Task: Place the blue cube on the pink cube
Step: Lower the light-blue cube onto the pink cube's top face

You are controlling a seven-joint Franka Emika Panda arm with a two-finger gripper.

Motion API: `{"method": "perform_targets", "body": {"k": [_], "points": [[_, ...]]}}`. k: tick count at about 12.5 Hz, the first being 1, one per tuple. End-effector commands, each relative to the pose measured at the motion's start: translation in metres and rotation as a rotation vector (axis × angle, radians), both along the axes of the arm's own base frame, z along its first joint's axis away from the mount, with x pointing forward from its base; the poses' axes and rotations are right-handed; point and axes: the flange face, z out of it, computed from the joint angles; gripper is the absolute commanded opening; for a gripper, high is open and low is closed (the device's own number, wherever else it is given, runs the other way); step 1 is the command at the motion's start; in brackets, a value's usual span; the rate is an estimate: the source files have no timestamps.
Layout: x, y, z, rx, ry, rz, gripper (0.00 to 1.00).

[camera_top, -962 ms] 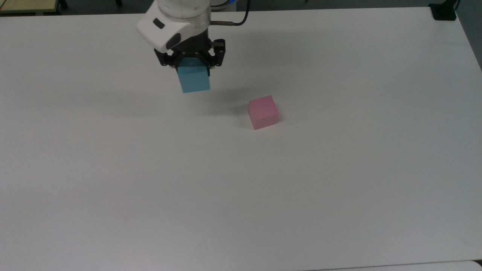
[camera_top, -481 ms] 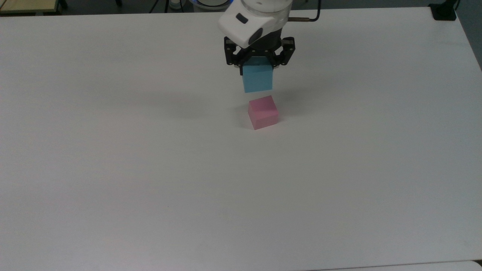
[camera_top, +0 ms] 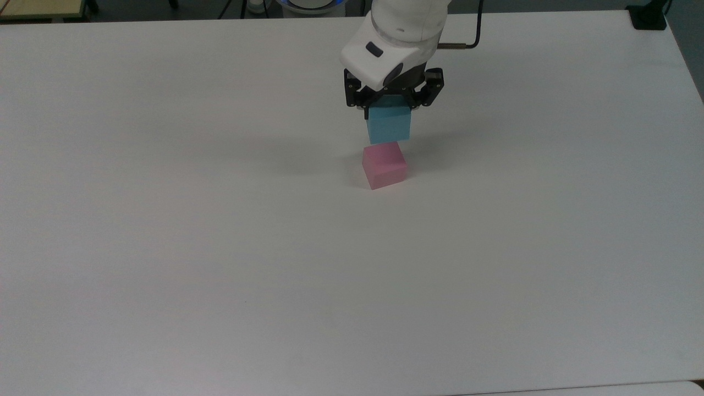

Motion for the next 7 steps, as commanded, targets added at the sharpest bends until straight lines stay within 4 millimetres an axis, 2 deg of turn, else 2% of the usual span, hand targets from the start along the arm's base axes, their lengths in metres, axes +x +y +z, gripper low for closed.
{"method": "perform_targets", "body": {"k": [1, 2, 4, 7], "points": [[0.008, 0.01, -0.036, -0.015, 0.053, -0.006, 0.16], [0.009, 0.013, -0.051, -0.025, 0.074, -0.001, 0.16], [0.009, 0.023, -0.068, -0.044, 0.095, 0.024, 0.16], [0.01, 0.023, -0.087, -0.057, 0.085, 0.038, 0.2]]}}
